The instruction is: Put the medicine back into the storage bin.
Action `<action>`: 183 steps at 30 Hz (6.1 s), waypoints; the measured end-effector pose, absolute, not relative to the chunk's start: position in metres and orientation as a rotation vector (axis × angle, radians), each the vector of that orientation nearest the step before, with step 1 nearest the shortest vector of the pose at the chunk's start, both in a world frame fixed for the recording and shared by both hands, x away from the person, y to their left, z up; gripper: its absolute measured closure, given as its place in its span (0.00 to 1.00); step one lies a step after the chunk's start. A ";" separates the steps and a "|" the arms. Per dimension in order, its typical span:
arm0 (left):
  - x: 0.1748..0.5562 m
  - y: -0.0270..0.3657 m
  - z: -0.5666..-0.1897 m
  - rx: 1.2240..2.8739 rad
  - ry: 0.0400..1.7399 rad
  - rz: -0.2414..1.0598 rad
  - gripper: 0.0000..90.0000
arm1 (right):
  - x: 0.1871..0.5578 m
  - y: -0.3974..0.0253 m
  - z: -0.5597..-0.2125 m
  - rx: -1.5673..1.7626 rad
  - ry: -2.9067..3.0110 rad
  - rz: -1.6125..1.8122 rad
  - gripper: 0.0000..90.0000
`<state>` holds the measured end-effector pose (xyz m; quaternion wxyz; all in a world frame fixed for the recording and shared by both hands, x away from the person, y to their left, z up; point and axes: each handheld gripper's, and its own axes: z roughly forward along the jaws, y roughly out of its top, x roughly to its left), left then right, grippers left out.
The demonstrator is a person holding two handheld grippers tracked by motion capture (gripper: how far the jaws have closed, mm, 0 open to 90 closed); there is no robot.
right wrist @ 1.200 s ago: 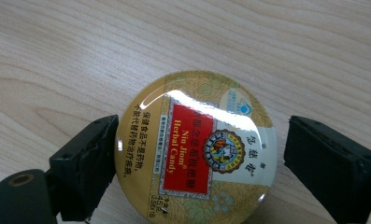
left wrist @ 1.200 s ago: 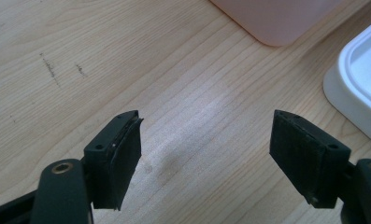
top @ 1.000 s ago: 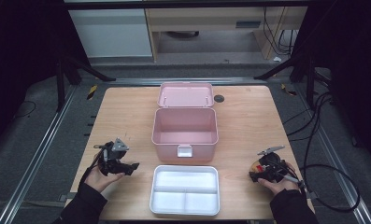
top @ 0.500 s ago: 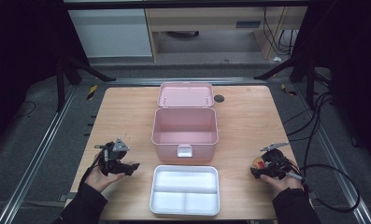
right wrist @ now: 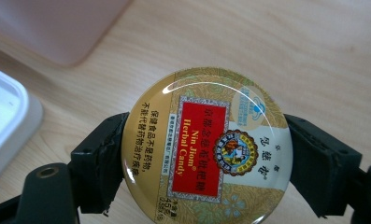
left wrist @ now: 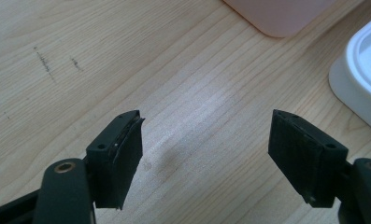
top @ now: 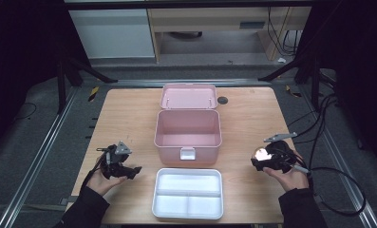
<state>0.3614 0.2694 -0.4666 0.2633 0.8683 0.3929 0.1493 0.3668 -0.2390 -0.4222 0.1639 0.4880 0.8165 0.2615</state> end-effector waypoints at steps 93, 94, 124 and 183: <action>0.364 0.271 -0.477 2.379 1.068 0.374 0.29 | 0.507 0.015 -0.425 0.754 2.758 0.866 0.23; 0.364 0.271 -0.477 2.379 1.068 0.374 0.29 | 0.508 0.015 -0.427 0.755 2.756 0.852 0.23; 0.362 0.268 -0.472 2.382 1.028 0.359 0.31 | 0.494 -0.005 -0.387 0.788 2.647 1.019 0.22; 0.317 0.175 -0.442 2.653 0.416 0.195 0.59 | 0.321 -0.116 -0.450 0.457 2.886 0.890 0.60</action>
